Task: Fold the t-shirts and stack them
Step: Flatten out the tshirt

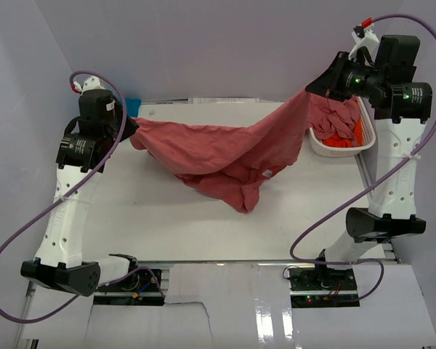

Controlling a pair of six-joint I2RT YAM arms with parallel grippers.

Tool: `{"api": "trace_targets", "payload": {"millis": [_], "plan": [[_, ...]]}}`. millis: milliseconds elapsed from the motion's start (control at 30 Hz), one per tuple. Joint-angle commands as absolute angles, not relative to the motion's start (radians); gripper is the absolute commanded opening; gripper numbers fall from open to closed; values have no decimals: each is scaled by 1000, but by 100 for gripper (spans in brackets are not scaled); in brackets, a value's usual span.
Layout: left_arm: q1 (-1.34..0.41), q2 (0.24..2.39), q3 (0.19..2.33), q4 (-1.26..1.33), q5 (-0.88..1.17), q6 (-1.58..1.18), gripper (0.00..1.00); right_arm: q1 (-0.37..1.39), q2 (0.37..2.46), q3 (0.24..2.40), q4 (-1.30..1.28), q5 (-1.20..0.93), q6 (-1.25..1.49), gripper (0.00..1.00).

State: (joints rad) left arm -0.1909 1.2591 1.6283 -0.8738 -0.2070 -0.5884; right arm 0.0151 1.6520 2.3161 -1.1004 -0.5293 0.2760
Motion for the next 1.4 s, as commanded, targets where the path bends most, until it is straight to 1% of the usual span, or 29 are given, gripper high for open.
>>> {"api": "trace_targets", "payload": {"millis": [0,133,200,267,333,367,500,533,600,633,667,733,767,867,900,933,967,1000,1033,1067,1100,1133,1167,1267,1367], "plan": [[-184,1216,1675,-974,-241,-583,0,11,1597,2347,-925,-580,304,8],[-184,1180,1677,-996,-215,-578,0,12,1554,2319,-842,-577,318,8],[-184,1134,1669,-993,-218,-580,0,12,1546,2357,-868,-501,284,8],[-184,1097,1663,-988,-235,-571,0,28,1525,2368,-873,-480,272,8],[-184,1037,1661,-965,-250,-551,0,28,1496,2333,-838,-469,297,8],[-186,1020,1672,-957,-276,-536,0,28,1470,2320,-778,-465,308,8],[-184,1006,1730,-951,-310,-489,0,28,1422,2225,-655,-460,377,8],[-186,1009,1732,-953,-308,-486,0,29,1414,2173,-649,-469,394,8],[-186,994,1669,-942,-320,-495,0,47,1381,2065,-605,-457,382,8],[-186,977,1623,-928,-334,-509,0,87,1305,1887,-568,-422,358,8],[-186,924,1509,-876,-342,-524,0,106,1254,1780,-454,-384,351,8],[-184,855,1392,-806,-325,-529,0,142,1139,1610,-372,-270,338,8],[-184,780,1287,-740,-321,-532,0,150,1115,1515,-348,-223,313,8],[-184,692,1159,-639,-296,-523,0,207,1085,1453,-362,-177,240,8],[-184,654,1090,-620,-285,-509,0,236,1078,1451,-376,-135,221,8],[-184,641,1063,-608,-266,-505,0,317,1072,1456,-388,-97,203,8],[-184,631,1048,-594,-252,-499,0,362,1071,1489,-409,-18,172,8],[-184,615,1034,-595,-235,-488,0,411,1074,1514,-469,24,157,8],[-186,604,1029,-595,-194,-465,0,510,1078,1535,-500,88,144,8],[-184,594,1026,-598,-175,-447,0,564,1077,1551,-526,151,138,8],[-184,586,1025,-609,-163,-430,0,612,1077,1563,-544,279,121,8],[-184,589,1037,-626,-161,-407,0,683,1080,1566,-576,337,111,8],[-186,598,1051,-679,-169,-400,0,705,1097,1581,-607,429,101,8],[-184,650,1101,-706,-166,-368,0,752,1190,1690,-715,534,64,8],[-184,735,1213,-715,-132,-354,0,781,1232,1801,-715,493,60,8]]}}
